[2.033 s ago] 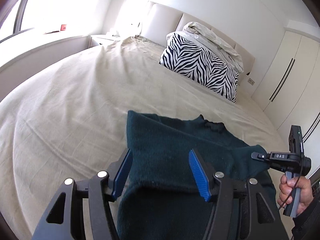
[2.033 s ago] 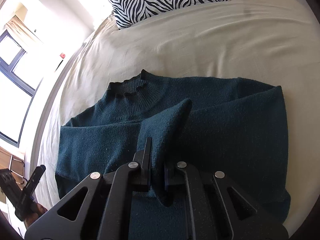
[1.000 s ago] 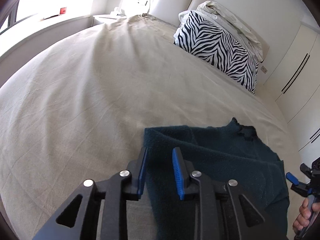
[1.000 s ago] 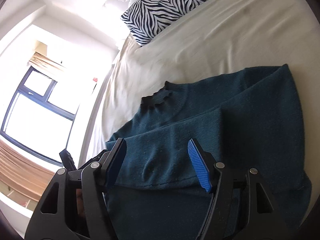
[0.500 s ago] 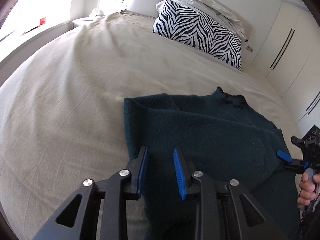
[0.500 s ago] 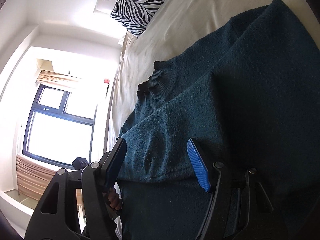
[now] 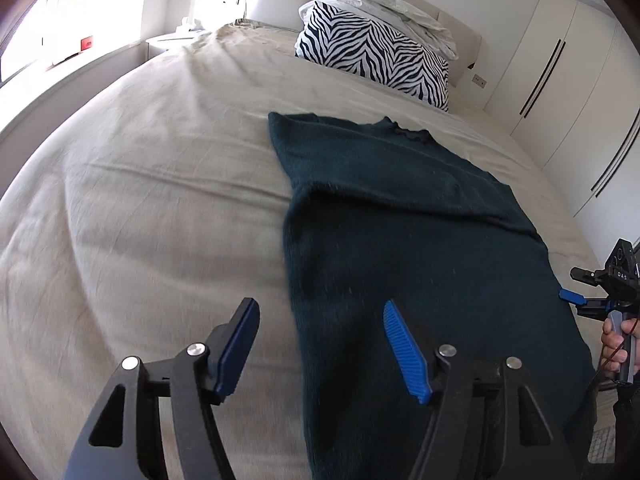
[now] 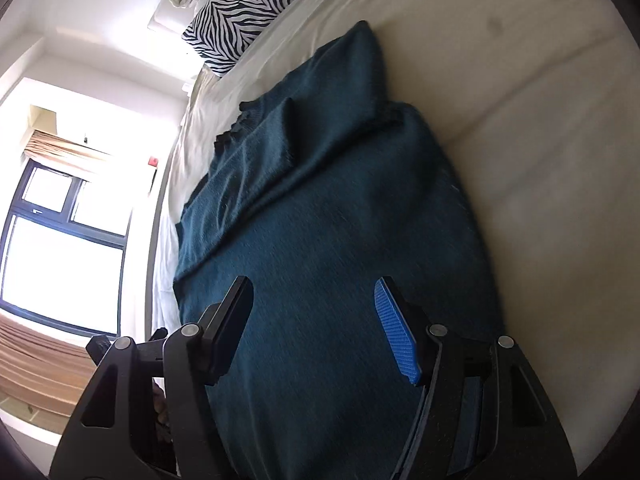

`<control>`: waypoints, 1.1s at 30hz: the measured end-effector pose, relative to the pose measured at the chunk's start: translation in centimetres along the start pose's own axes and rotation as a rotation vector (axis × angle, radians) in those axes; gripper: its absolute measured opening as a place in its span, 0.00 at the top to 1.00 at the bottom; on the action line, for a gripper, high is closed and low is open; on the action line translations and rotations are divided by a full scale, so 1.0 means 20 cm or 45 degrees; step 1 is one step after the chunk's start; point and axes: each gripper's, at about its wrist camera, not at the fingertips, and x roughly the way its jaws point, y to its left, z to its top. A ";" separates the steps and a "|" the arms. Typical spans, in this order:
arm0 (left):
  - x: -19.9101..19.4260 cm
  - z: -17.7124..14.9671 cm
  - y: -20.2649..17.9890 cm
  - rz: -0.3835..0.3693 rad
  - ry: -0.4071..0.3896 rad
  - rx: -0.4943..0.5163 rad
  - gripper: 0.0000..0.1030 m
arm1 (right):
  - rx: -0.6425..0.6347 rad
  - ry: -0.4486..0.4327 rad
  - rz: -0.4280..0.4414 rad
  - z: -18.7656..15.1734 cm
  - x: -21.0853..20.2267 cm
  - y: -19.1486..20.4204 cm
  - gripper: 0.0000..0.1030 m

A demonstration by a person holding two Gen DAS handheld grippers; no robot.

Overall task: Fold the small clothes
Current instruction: 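Open both grippers and release the sweater, now a long strip, then grasp the hem of the folded sweater with the left gripper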

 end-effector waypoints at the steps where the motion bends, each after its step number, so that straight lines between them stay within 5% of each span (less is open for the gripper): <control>1: -0.02 -0.07 -0.01 -0.010 0.030 -0.004 0.34 | 0.007 0.005 -0.037 -0.07 -0.07 -0.04 0.40; 5: -0.08 -0.30 -0.03 -0.045 0.144 -0.039 0.34 | 0.060 0.019 -0.114 -0.36 -0.31 -0.19 0.40; 14: -0.24 -0.49 -0.02 -0.123 0.202 -0.204 0.32 | 0.220 -0.012 -0.003 -0.76 -0.62 -0.35 0.40; 26: -0.31 -0.64 0.08 -0.218 0.297 -0.395 0.32 | 0.234 0.061 0.068 -0.75 -0.45 -0.29 0.40; 33: -0.26 -0.65 0.13 -0.262 0.325 -0.449 0.33 | 0.249 0.090 0.053 -0.74 -0.45 -0.30 0.49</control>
